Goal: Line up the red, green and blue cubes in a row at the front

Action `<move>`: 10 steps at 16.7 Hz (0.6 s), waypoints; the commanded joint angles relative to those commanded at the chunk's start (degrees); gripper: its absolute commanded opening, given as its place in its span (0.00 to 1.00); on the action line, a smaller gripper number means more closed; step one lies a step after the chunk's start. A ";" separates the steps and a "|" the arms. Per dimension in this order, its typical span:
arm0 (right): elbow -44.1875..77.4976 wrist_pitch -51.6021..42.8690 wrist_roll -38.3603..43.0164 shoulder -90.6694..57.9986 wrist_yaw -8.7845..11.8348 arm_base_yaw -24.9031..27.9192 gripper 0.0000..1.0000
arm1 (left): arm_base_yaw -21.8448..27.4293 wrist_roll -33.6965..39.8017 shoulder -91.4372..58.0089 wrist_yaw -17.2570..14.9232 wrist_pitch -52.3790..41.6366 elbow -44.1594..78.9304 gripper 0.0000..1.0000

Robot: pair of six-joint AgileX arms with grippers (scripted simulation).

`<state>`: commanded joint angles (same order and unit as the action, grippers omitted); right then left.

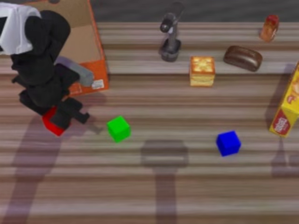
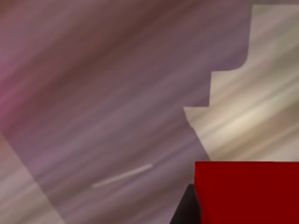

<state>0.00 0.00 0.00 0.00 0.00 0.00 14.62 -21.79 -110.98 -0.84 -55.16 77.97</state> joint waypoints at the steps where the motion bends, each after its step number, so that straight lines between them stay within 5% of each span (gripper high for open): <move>1: 0.00 0.00 0.00 0.00 0.00 0.00 1.00 | 0.07 0.10 0.00 0.00 -0.02 0.01 0.00; 5: 0.00 0.00 0.00 0.00 0.00 0.00 1.00 | 3.36 6.01 0.48 0.28 -0.55 -0.22 0.00; 10: 0.00 0.00 0.00 0.00 0.00 0.00 1.00 | 11.76 26.46 2.88 0.97 -1.84 -2.67 0.00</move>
<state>0.00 0.00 0.00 0.00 0.00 0.00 26.39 4.67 -108.10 0.13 -56.99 75.30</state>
